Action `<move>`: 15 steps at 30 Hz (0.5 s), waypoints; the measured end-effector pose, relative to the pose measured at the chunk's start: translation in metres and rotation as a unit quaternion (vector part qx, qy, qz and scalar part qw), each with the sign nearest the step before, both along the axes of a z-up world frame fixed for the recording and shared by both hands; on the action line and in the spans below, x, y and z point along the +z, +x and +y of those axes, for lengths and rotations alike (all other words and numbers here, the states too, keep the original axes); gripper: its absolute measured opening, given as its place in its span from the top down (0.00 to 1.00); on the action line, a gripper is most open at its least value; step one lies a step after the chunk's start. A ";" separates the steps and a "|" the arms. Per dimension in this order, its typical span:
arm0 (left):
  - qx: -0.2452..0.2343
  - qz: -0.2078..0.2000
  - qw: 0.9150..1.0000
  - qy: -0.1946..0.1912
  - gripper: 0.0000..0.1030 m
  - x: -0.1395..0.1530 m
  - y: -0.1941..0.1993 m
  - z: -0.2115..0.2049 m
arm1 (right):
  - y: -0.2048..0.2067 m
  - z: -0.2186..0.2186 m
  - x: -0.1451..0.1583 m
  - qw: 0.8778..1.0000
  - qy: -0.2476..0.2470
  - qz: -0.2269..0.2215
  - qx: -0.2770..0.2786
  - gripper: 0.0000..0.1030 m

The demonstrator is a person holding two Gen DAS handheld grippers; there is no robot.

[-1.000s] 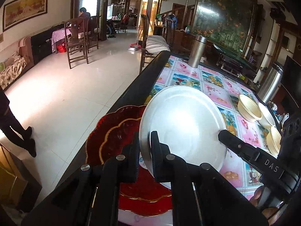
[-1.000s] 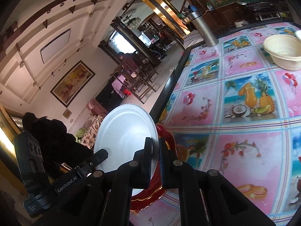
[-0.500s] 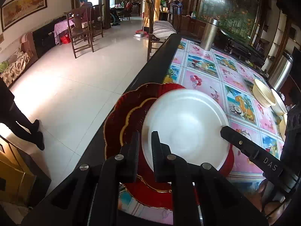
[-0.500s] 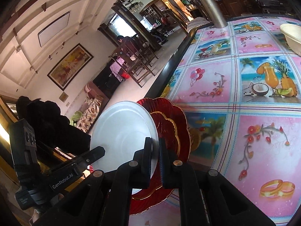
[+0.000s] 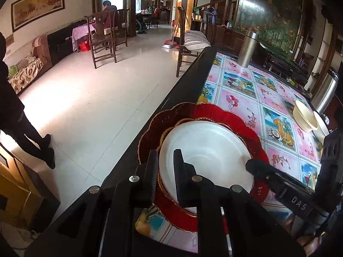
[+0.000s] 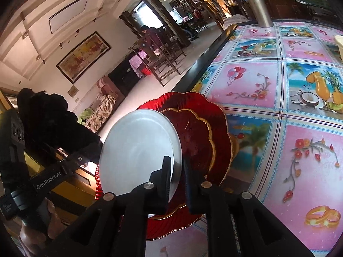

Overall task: Organize plates and bowls
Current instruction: 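Open both grippers to release the white plate and withdraw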

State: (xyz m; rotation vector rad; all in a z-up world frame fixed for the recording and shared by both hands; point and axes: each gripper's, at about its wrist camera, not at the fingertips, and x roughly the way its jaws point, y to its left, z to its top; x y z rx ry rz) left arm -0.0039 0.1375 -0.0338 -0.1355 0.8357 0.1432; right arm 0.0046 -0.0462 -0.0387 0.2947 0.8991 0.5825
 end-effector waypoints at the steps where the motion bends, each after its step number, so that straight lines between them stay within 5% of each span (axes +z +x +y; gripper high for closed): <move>1: 0.000 -0.001 1.000 0.001 0.85 0.001 -0.001 -0.001 | 0.000 -0.006 0.003 1.000 0.012 -0.007 -0.009 0.66; 7: -0.004 -0.012 1.000 0.004 0.85 0.010 -0.005 -0.010 | -0.002 -0.045 0.016 0.995 0.040 -0.035 -0.084 0.37; 15: -0.043 -0.006 0.999 0.018 0.85 0.008 -0.009 -0.046 | -0.006 -0.061 0.019 0.992 0.061 -0.038 -0.104 0.37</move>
